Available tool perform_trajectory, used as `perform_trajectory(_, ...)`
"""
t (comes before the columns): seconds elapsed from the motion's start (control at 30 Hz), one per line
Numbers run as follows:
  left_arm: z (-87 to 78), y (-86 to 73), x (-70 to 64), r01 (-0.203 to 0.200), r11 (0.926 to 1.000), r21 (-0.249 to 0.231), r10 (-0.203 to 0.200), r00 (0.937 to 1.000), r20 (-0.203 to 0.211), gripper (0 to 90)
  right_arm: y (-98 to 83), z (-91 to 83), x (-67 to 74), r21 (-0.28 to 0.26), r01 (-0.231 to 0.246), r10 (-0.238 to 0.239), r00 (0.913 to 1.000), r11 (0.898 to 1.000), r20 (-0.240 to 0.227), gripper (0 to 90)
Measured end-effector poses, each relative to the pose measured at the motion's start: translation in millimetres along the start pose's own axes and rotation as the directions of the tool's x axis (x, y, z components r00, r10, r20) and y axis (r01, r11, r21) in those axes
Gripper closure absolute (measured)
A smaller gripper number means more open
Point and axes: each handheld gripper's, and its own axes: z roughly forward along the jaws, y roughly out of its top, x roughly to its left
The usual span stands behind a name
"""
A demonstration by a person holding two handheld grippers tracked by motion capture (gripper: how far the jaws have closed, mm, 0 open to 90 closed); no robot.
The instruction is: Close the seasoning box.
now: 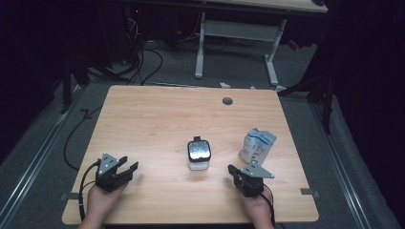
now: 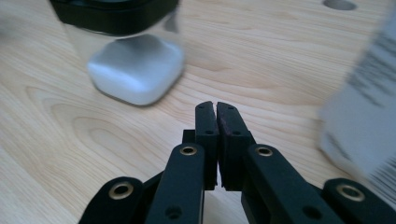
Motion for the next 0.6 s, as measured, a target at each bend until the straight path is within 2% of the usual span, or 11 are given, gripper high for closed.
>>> perform_trajectory(0.2, -4.9, 0.8, 5.8, -0.011, 0.9999, -0.003, 0.011, 0.9998, -0.015, 46.3, -9.3, -18.9, -15.4, -0.004, -0.020, 0.020, 0.9992, 1.000, 0.036, 84.3)
perform_trajectory(0.37, -7.4, 3.8, 8.8, 0.005, 0.9998, -0.017, -0.005, 0.9996, -0.027, 45.0, -20.1, -34.1, -22.5, -0.003, -0.012, 0.012, 0.9976, 1.000, 0.068, 80.8)
perform_trajectory(0.5, -7.1, 2.1, 6.2, -0.008, 0.9999, -0.012, 0.007, 0.9997, -0.024, 44.5, -21.9, -40.1, -30.2, -0.023, -0.062, 0.064, 0.9953, 0.998, 0.074, 79.8)
perform_trajectory(0.6, -7.3, 1.1, 5.3, -0.013, 0.9999, -0.008, 0.013, 0.9996, -0.026, 44.2, -19.7, -41.0, -31.1, -0.033, -0.070, 0.072, 0.9943, 0.997, 0.079, 79.8)
